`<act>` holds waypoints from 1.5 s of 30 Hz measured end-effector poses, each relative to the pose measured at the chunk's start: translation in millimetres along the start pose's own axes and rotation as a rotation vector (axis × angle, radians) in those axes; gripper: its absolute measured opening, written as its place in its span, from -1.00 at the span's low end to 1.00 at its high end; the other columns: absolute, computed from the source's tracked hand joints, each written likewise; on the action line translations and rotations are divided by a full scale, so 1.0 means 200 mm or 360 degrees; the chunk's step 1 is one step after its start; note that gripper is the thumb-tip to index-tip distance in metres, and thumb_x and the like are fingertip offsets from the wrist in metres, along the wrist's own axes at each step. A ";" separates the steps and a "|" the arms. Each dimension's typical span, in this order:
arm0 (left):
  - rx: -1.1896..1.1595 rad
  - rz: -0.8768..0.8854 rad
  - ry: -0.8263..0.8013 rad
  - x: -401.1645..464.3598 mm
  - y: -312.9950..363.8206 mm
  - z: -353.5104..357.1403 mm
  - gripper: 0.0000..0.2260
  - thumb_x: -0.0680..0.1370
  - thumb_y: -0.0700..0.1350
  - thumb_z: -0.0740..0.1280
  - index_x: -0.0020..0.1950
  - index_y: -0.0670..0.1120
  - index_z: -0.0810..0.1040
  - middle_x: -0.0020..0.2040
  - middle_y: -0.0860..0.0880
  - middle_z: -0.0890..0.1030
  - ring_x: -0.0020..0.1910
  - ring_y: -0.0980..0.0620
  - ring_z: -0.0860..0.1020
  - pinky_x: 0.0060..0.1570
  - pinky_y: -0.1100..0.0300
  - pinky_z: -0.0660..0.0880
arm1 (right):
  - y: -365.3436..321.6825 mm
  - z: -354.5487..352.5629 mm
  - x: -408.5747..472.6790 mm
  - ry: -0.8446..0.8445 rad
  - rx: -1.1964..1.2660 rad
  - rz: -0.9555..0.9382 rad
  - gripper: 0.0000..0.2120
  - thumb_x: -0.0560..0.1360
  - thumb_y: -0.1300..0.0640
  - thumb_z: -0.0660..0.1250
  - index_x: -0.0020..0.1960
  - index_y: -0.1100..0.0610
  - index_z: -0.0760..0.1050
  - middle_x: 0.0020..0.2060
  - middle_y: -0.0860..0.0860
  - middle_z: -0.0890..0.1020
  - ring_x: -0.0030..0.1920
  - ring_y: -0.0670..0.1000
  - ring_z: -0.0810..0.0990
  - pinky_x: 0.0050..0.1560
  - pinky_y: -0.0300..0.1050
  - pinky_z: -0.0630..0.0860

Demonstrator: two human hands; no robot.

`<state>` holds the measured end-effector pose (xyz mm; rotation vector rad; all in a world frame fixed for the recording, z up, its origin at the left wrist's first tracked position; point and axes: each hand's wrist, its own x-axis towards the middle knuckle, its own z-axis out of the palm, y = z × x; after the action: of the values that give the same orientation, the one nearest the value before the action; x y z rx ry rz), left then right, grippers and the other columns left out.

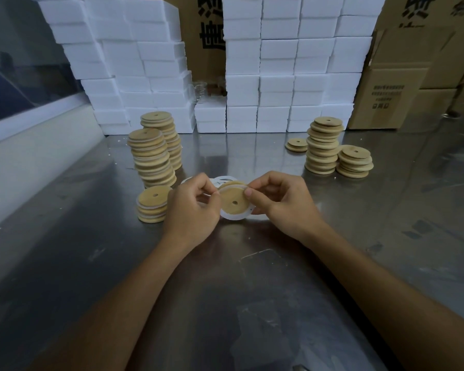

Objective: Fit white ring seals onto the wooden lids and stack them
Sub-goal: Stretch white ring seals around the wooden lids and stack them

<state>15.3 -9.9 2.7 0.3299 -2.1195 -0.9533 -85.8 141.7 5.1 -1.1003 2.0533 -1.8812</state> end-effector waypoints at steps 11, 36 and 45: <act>0.0553 0.0443 -0.0331 -0.01 0.00 -0.02 -0.80 0.49 0.15 0.36 -0.04 0.09 0.43 -0.20 0.15 0.44 -0.26 0.12 0.44 -0.32 0.36 0.24 | -0.03 0.02 -0.02 -0.0046 -0.0464 -0.0374 -0.90 0.51 0.28 0.40 -0.05 0.10 0.61 -0.16 -0.08 0.68 -0.08 -0.17 0.65 -0.06 -0.26 0.60; 0.0079 0.0512 0.0040 -0.03 0.02 0.04 -0.47 0.58 0.13 0.25 -0.46 -0.22 0.46 -0.55 -0.08 0.40 -0.52 -0.06 0.37 -0.48 -0.04 0.36 | -0.08 0.00 -0.01 -0.0072 0.0754 0.0501 -0.70 0.57 0.26 0.31 -0.31 0.09 0.60 -0.27 0.08 0.70 -0.22 0.03 0.71 -0.23 -0.13 0.61; 0.0039 0.0510 0.0056 -0.03 0.00 0.04 -0.53 0.57 0.11 0.27 -0.41 -0.19 0.44 -0.51 -0.07 0.40 -0.47 -0.02 0.36 -0.43 0.01 0.36 | -0.06 0.00 -0.01 -0.0168 0.0798 0.0487 -0.74 0.57 0.21 0.32 -0.27 0.03 0.61 -0.22 0.05 0.70 -0.18 0.03 0.70 -0.15 -0.06 0.63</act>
<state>13.7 -2.9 -4.9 0.0158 -2.0736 -0.7292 -79.6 143.1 14.8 -0.6977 1.4679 -1.9669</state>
